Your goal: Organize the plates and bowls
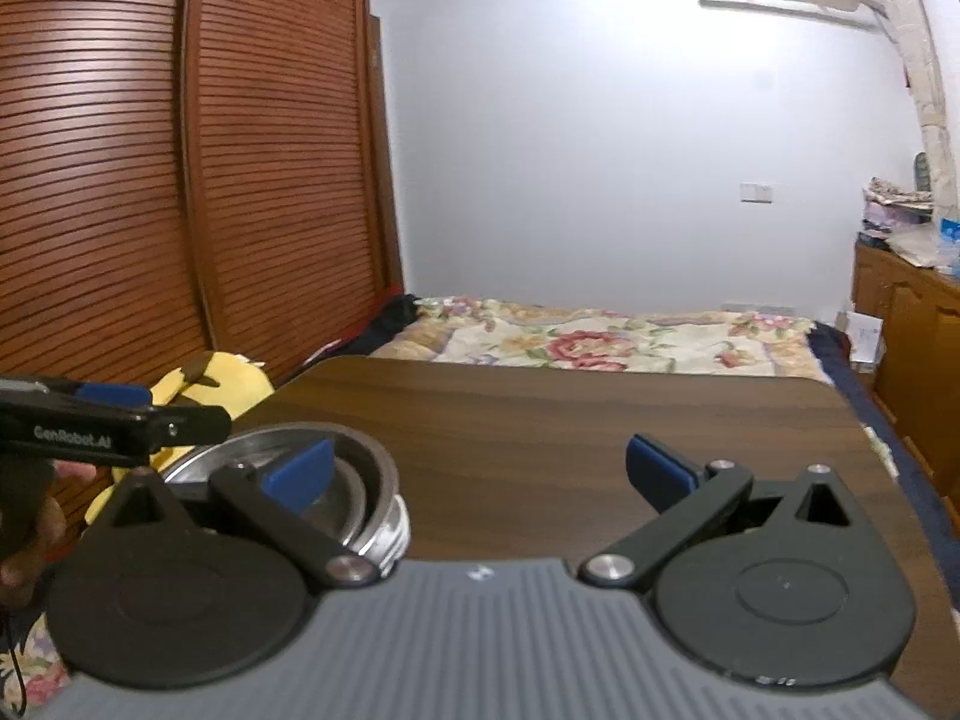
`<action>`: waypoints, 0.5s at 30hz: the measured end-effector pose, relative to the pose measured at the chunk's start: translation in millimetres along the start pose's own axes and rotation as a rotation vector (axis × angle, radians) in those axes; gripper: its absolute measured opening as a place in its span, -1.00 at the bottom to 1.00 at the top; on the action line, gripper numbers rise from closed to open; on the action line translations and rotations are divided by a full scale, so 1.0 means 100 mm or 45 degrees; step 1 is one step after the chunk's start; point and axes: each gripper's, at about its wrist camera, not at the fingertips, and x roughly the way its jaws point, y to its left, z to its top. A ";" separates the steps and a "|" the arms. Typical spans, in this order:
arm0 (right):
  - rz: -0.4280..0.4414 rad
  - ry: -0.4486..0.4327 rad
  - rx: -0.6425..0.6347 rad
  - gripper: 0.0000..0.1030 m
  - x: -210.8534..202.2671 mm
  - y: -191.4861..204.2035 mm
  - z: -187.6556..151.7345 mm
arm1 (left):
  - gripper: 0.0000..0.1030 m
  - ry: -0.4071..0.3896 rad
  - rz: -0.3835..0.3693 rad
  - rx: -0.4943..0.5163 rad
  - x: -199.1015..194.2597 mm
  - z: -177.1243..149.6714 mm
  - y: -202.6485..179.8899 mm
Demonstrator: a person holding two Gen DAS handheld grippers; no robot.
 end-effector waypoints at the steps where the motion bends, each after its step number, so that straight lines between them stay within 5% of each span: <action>1: -0.014 -0.005 -0.003 1.00 -0.03 -0.01 0.02 | 1.00 -0.003 0.010 0.006 0.00 0.02 -0.03; 15: -0.175 -0.056 -0.016 1.00 -0.35 -0.20 0.10 | 1.00 -0.050 -0.008 0.066 -0.11 0.03 -0.31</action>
